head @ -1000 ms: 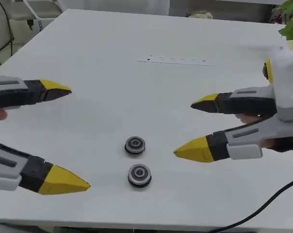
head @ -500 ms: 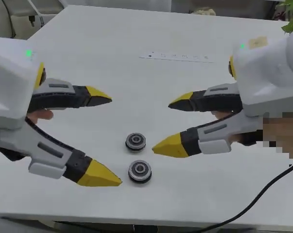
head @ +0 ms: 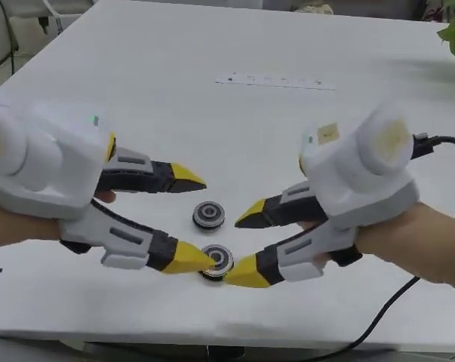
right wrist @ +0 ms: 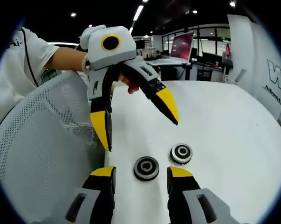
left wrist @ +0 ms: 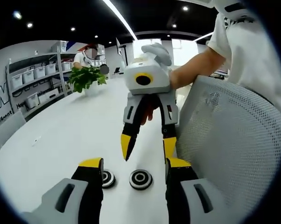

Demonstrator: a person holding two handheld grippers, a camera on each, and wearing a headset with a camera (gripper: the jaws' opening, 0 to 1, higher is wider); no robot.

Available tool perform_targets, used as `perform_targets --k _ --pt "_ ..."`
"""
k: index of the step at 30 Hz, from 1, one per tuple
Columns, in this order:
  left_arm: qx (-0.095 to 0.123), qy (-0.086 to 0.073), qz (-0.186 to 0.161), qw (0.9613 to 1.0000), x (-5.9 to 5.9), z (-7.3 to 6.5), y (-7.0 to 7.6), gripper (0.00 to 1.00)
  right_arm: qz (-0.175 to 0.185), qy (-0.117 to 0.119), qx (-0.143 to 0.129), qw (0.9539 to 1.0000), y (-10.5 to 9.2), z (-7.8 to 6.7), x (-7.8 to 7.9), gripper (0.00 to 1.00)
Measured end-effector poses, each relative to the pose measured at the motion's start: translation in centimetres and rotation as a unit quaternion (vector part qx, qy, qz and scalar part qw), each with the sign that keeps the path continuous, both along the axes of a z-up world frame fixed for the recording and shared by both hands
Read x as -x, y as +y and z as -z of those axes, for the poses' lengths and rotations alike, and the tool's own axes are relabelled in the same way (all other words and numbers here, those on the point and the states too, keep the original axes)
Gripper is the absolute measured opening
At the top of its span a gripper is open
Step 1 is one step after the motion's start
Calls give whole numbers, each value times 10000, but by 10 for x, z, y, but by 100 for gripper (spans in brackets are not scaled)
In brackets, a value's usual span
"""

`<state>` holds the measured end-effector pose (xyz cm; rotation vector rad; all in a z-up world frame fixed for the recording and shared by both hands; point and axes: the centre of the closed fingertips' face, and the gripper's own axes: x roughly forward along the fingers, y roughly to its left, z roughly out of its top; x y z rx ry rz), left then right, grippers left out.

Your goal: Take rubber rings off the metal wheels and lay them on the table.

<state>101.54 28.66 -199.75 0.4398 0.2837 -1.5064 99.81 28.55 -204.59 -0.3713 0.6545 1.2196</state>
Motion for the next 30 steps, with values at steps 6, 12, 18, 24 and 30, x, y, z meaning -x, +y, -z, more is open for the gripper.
perform_targets --k 6,12,18,24,30 --pt "-106 96 -50 9999 1 20 -9 38 69 43 94 9999 0 17 -5 34" --pt "-250 25 -85 9996 3 40 -9 24 259 147 -16 9996 -2 25 -8 27" --pt "-341 159 -56 9993 7 55 -10 19 268 115 -72 9995 0 25 -6 22" --pt "-362 273 -148 9989 5 61 -7 13 287 150 -59 9995 0 29 -6 21" --pt "-265 297 -160 9991 5 63 -9 9 324 168 -60 9993 -1 32 -7 20"
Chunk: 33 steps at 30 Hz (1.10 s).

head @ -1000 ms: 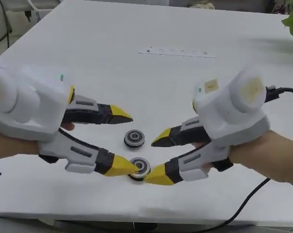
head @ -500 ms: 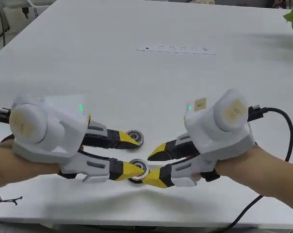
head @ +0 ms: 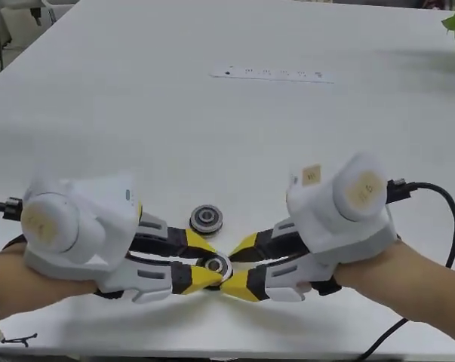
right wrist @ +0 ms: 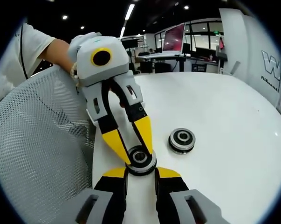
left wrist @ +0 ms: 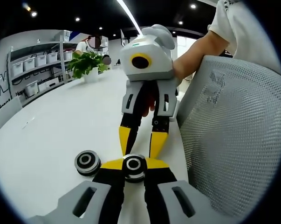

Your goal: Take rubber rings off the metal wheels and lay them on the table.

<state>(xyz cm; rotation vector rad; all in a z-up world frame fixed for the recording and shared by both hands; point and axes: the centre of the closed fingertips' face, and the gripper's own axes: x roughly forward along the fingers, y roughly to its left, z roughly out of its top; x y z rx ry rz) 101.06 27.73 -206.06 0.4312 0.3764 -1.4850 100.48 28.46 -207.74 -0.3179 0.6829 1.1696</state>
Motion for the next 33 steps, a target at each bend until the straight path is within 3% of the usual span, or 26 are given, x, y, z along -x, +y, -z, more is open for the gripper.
perform_targets --k 12,16,21,23,27,33 --pt "127 -66 -47 9999 -1 0 1 8 86 135 -42 9999 -2 3 2 14" --pt "125 -103 -11 9999 -1 0 2 7 -148 -181 169 9996 -3 4 3 2" --pt "99 -229 60 9997 0 -1 1 6 -95 -232 269 9993 -3 3 1 0" --pt "79 -274 79 9996 1 -1 1 6 30 -119 216 9997 -4 2 0 0" --pt "60 -175 51 9998 1 0 2 6 325 204 37 9993 -6 1 -1 0" --pt "27 -32 -1 10000 1 1 6 8 573 461 -133 9972 -8 -1 -3 0"
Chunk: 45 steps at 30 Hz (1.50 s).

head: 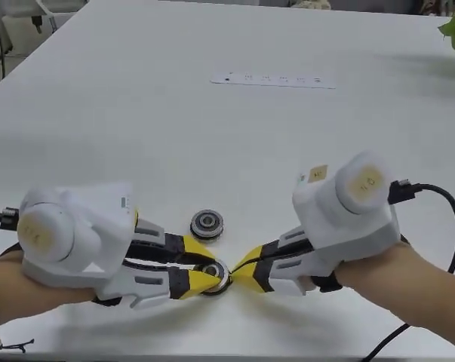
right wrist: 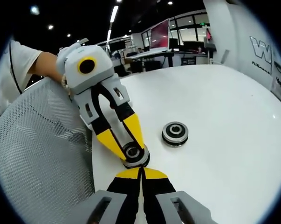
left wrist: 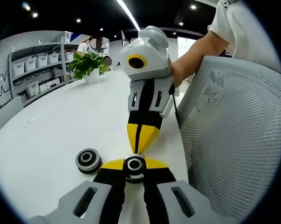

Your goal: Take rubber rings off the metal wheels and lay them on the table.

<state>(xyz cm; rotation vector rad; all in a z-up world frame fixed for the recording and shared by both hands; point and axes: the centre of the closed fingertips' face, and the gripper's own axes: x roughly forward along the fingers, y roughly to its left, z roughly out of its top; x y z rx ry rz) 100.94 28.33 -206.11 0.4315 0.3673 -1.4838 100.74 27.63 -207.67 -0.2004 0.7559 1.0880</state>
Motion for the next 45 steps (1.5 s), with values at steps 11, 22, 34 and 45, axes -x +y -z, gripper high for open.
perform_targets --k 11,22,34,45 --pt "-52 62 -4 10000 0 1 3 8 412 454 -478 9970 -3 -3 -2 0" --pt "-89 -66 118 9999 2 0 3 7 780 1089 -1119 9846 2 -13 -1 0" --pt "-114 -89 136 9998 1 -1 3 7 720 1073 -1162 9848 7 -16 1 0" --pt "-104 -37 108 9999 1 0 3 7 663 1086 -1307 9832 13 -21 4 0"
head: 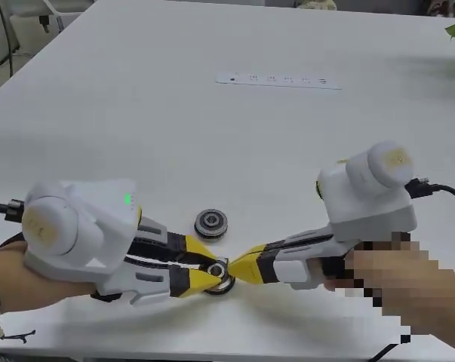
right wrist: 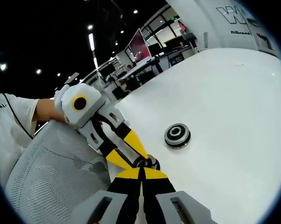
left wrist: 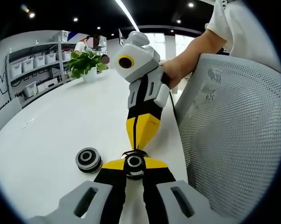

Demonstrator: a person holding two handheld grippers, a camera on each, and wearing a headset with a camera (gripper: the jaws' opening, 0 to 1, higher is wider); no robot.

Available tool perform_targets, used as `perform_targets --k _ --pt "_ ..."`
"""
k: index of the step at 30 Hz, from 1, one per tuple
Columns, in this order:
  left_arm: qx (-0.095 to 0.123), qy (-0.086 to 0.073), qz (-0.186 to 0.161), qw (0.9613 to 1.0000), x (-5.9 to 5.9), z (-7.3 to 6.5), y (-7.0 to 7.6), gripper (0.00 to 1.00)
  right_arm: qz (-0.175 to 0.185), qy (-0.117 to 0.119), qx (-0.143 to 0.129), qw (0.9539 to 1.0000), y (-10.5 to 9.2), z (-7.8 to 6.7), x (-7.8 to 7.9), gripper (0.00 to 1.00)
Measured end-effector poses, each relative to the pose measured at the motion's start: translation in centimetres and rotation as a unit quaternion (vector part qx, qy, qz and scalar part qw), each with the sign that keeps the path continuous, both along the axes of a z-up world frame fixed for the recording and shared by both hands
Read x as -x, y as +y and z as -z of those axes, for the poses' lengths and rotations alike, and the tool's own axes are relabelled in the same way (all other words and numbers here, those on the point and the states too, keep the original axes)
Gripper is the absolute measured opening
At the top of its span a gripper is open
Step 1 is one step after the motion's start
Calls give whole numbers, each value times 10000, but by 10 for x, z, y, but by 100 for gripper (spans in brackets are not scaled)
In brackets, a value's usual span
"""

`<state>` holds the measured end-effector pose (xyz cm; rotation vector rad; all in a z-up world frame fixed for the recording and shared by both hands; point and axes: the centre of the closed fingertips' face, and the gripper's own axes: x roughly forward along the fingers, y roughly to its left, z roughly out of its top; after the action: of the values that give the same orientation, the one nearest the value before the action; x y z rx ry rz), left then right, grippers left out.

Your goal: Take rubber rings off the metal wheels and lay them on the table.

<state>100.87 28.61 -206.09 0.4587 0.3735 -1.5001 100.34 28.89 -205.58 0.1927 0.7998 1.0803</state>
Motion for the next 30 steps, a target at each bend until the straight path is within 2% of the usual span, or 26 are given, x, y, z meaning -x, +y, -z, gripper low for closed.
perform_targets --k 6,12,18,19,20,24,30 --pt "19 -1 7 10000 0 0 0 7 -65 -136 69 9999 -1 1 -1 0" --pt "35 9 -4 10000 1 0 0 7 -57 -101 -35 9999 -1 -1 -2 0" --pt "39 12 -26 10000 0 0 -1 7 -107 -311 -211 9992 6 -15 -5 0" --pt "43 3 -23 10000 0 0 -1 7 -117 -385 52 9992 2 -9 -7 0" --pt "43 -3 -21 10000 0 0 -1 7 -89 -439 187 9988 -1 -6 -9 0" --pt "38 74 -42 10000 -1 0 -2 7 27 -251 125 9996 -6 1 -8 0" --pt "-90 78 -19 9999 -1 0 -5 8 105 -233 143 9996 -6 1 -10 0"
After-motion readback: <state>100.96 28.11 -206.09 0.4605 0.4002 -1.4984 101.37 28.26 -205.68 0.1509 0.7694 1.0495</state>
